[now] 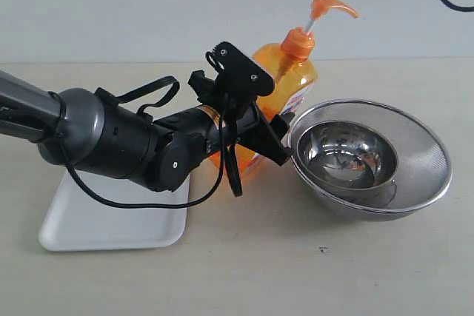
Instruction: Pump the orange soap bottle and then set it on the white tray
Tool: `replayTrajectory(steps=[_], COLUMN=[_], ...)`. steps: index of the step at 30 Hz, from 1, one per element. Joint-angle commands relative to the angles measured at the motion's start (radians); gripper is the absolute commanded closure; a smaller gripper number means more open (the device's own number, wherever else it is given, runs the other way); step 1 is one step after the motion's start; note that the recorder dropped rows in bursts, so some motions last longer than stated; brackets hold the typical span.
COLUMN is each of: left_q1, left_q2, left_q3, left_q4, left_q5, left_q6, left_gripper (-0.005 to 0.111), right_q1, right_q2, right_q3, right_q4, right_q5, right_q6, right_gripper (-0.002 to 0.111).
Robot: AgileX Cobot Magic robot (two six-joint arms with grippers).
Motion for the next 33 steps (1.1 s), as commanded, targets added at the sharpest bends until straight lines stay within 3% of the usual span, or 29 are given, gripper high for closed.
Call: replayTrajectory(steps=[1,33], left_q1=[-0.008,-0.008], left_q2=[-0.005,-0.005], left_q3=[-0.013,-0.013], left_q4=[0.009,0.009], left_q5=[-0.073,-0.078], left_q6=[0.008,0.008], left_gripper=[0.102,0.102], right_q1=[-0.006,-0.006], right_q2=[-0.004,0.066], right_q3=[-0.006,-0.006], right_q4=[0.007,-0.023], right_q5=[0.012,0.032], right_q6=[-0.003,-0.011], right_gripper=[0.108,0.108])
